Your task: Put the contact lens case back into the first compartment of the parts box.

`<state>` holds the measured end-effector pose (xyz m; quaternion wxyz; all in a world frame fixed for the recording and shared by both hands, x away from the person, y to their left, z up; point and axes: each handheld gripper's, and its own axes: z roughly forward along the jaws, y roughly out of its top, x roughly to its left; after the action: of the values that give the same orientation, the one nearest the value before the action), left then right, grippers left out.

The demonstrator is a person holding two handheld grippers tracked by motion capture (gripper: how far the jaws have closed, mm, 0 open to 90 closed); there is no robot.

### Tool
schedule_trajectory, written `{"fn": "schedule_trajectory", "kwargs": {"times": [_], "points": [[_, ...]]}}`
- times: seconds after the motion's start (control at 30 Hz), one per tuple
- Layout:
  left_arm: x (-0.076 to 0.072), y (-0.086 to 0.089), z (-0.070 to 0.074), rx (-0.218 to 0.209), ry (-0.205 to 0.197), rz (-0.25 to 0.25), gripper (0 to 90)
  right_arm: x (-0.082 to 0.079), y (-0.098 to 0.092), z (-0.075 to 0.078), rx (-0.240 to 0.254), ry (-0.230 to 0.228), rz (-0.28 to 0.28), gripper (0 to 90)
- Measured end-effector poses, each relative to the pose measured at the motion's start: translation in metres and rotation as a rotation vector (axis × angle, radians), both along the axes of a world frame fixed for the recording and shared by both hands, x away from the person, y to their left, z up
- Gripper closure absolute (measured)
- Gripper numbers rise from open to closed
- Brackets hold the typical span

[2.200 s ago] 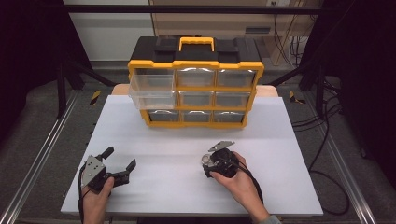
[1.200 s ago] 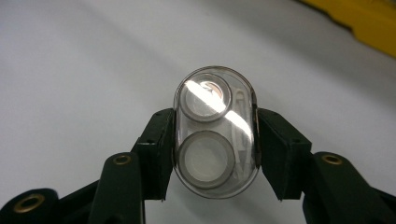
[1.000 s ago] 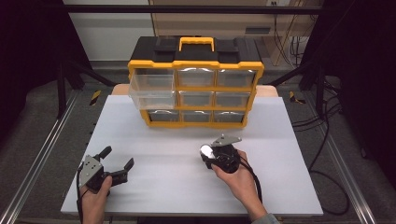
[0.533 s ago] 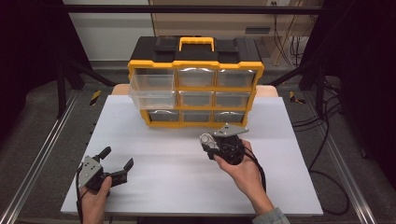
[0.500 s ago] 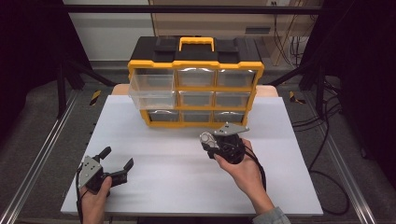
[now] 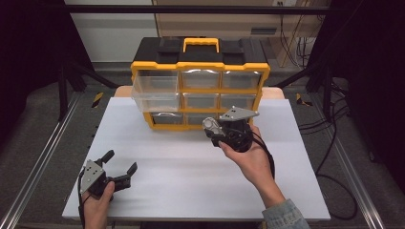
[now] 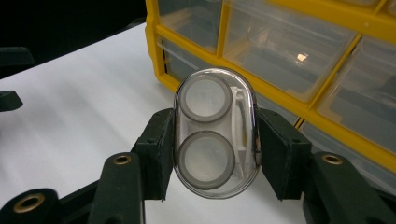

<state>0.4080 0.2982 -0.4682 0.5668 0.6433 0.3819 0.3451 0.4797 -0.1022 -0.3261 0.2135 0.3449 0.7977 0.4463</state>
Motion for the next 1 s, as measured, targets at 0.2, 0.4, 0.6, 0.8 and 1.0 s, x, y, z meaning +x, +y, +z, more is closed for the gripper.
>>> {"fn": "schedule_trajectory", "kwargs": {"times": [0.2, 0.4, 0.6, 0.8, 1.0], "points": [[-0.001, 0.001, 0.001, -0.005, -0.002, 0.005, 2.5, 0.002, 0.003, 0.012, -0.007, -0.015, 0.009, 49.2], [-0.001, 0.001, 0.000, -0.005, 0.001, 0.006, 2.5, 0.002, 0.008, 0.018, -0.001, -0.027, 0.015, 49.2], [-0.001, 0.001, 0.001, 0.002, -0.001, 0.008, 2.5, 0.003, 0.011, 0.027, 0.020, -0.041, 0.021, 49.2], [-0.002, 0.002, 0.001, -0.019, 0.000, 0.005, 2.6, 0.008, 0.016, 0.041, 0.027, -0.062, 0.027, 49.2], [-0.001, 0.000, 0.000, 0.004, 0.000, 0.004, 2.5, 0.010, 0.022, 0.057, 0.032, -0.088, 0.037, 49.2]]}}
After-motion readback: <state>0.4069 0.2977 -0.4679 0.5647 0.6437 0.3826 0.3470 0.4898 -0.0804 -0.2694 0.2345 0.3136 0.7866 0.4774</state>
